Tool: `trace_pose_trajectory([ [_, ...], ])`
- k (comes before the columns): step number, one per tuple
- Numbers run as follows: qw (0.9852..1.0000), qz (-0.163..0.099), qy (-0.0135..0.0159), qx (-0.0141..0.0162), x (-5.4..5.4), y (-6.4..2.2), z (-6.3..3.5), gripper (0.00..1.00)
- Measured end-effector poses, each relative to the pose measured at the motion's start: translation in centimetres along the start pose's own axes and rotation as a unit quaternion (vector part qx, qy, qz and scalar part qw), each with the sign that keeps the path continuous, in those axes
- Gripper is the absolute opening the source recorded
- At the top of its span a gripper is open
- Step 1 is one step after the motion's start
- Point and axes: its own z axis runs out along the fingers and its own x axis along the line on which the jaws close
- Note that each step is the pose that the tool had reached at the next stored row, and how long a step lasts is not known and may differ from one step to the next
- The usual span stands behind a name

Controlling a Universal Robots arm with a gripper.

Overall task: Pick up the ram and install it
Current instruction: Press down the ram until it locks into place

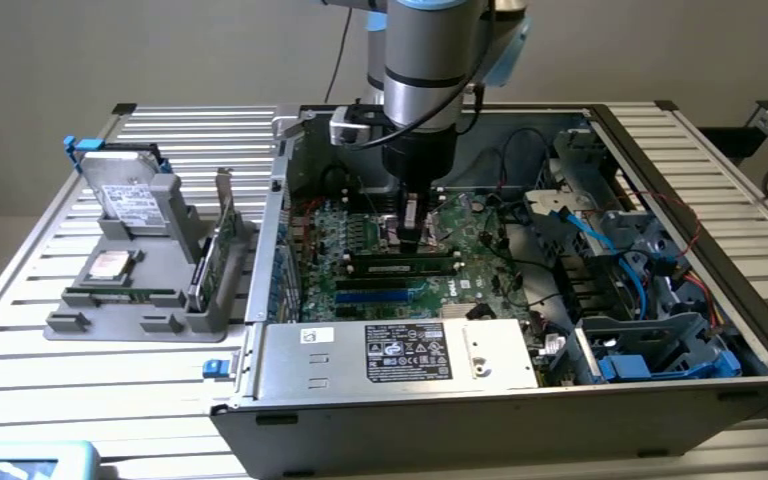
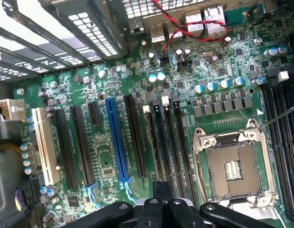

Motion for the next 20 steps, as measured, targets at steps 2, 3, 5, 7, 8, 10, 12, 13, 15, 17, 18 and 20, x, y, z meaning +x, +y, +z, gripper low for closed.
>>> trace_pose_trajectory([
  [2,0.9999,0.015,0.0002,-0.0013,0.00,0.00,0.01,0.11],
  [3,0.9998,0.022,0.0003,-0.0018,0.00,0.00,0.01,0.11],
  [5,0.9994,0.034,0.0003,-0.0028,0.00,0.00,0.01,0.11],
  [7,0.9989,0.047,0.0004,-0.0038,0.00,0.00,0.01,0.11],
  [8,0.9985,0.054,0.0005,-0.0044,0.00,0.00,0.01,0.11],
  [10,0.9977,0.067,0.0006,-0.0055,0.00,0.00,0.01,0.11],
  [12,0.9966,0.082,0.0007,-0.0066,-0.01,0.00,0.01,0.11],
  [13,0.9961,0.088,0.0008,-0.0072,-0.01,0.00,0.01,0.11],
  [15,0.9948,0.101,0.0010,-0.0082,0.00,0.00,0.01,0.11],
  [17,0.9936,0.113,0.0010,-0.0090,-0.01,0.00,0.01,0.11],
  [18,0.9932,0.116,0.0010,-0.0093,-0.01,0.00,0.01,0.11],
  [20,0.9918,0.128,0.0009,-0.0097,-0.01,0.00,0.01,0.11],
])
